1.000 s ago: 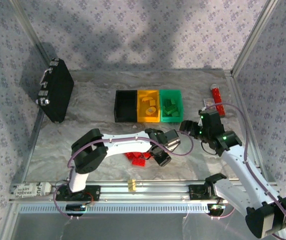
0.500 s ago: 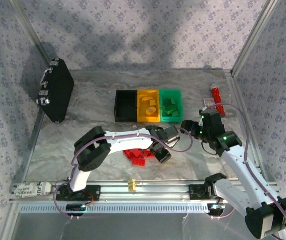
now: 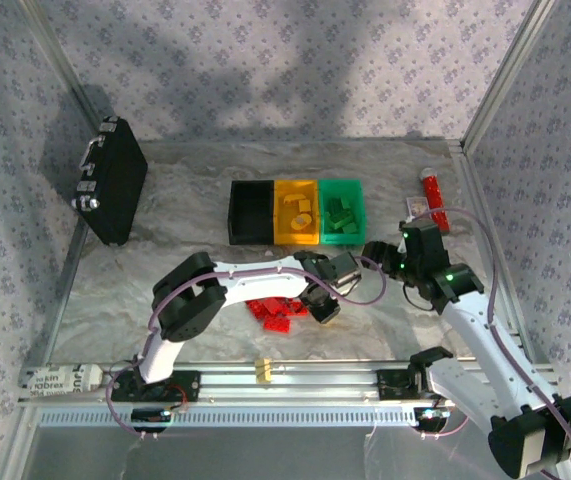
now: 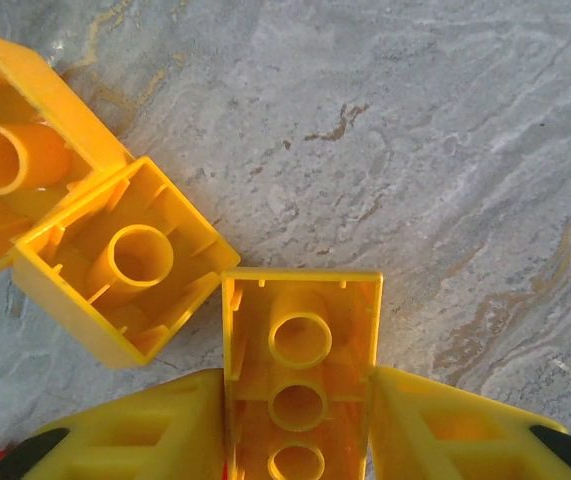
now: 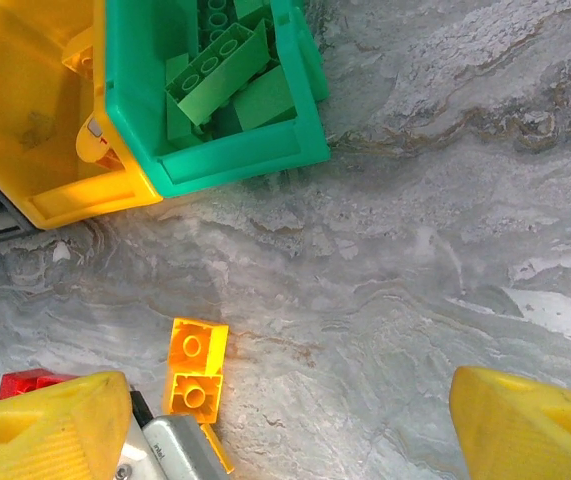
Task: Sort the legos into containers by color
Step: Pick up the lego from the middle-left of the table.
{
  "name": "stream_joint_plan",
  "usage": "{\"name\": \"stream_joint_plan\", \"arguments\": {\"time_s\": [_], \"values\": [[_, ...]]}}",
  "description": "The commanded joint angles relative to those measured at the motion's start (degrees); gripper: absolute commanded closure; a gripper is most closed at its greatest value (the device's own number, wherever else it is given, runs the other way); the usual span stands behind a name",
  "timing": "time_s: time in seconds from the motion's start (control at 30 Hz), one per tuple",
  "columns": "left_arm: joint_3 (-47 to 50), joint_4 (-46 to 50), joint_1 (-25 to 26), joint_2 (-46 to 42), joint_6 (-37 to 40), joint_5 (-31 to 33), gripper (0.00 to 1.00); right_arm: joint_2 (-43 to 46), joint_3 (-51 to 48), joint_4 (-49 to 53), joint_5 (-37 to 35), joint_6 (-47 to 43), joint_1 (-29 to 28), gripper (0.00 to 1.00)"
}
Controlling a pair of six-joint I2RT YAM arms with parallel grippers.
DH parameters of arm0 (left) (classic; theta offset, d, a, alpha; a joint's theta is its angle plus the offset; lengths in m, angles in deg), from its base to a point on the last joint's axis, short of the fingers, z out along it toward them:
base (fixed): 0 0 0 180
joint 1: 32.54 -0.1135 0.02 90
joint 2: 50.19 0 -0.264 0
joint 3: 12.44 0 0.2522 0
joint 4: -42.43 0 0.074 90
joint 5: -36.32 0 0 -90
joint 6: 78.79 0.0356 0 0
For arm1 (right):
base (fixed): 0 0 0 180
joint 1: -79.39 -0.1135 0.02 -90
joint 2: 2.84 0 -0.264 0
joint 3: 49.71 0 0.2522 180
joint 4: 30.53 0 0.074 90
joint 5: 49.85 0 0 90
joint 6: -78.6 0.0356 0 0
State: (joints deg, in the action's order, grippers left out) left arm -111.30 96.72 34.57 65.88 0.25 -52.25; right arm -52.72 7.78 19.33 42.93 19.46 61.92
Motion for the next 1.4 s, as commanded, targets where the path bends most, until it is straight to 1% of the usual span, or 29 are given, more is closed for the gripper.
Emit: {"name": "stream_joint_plan", "arguments": {"time_s": [0.0,0.2,0.37,0.53,0.67,0.93,1.07,1.17,1.27,1.37], "values": [[-0.7,1.9,-0.4,1.3,0.7,-1.0,0.6,1.4,-0.2,0.3,1.1,0.5,0.5,0.15],[-0.8,1.9,-0.5,1.8,0.7,-1.5,0.56,1.6,-1.0,0.0,1.7,0.5,1.4,0.15],[-0.6,1.7,-0.6,2.0,0.5,-1.6,0.55,2.1,-1.6,-0.1,2.0,0.6,2.0,0.15],[-0.7,1.6,-0.7,1.9,0.5,-2.2,0.6,2.3,-1.8,-0.1,2.4,0.5,2.5,0.15],[-0.4,1.5,-0.8,1.8,0.4,-2.7,0.68,2.6,-1.8,0.3,2.5,0.6,2.8,0.15],[0.2,1.6,-2.1,-4.2,0.6,-2.6,0.68,3.8,-1.7,1.0,2.7,0.5,3.8,0.15],[1.0,0.6,-5.0,-9.5,0.9,-4.7,0.68,4.3,-1.8,1.0,2.8,0.5,4.0,0.15],[2.0,-1.2,-9.2,-13.4,0.9,-5.6,0.67,4.8,-2.1,1.1,3.0,0.6,4.3,0.15],[0.8,-1.3,-14.4,-15.3,-0.2,-4.5,0.67,4.9,-2.3,1.0,3.4,0.8,4.4,0.15],[-1.9,-2.6,-18.7,-15.0,-1.8,-2.6,0.66,5.1,-2.4,1.0,3.7,1.0,4.5,0.15]]}}
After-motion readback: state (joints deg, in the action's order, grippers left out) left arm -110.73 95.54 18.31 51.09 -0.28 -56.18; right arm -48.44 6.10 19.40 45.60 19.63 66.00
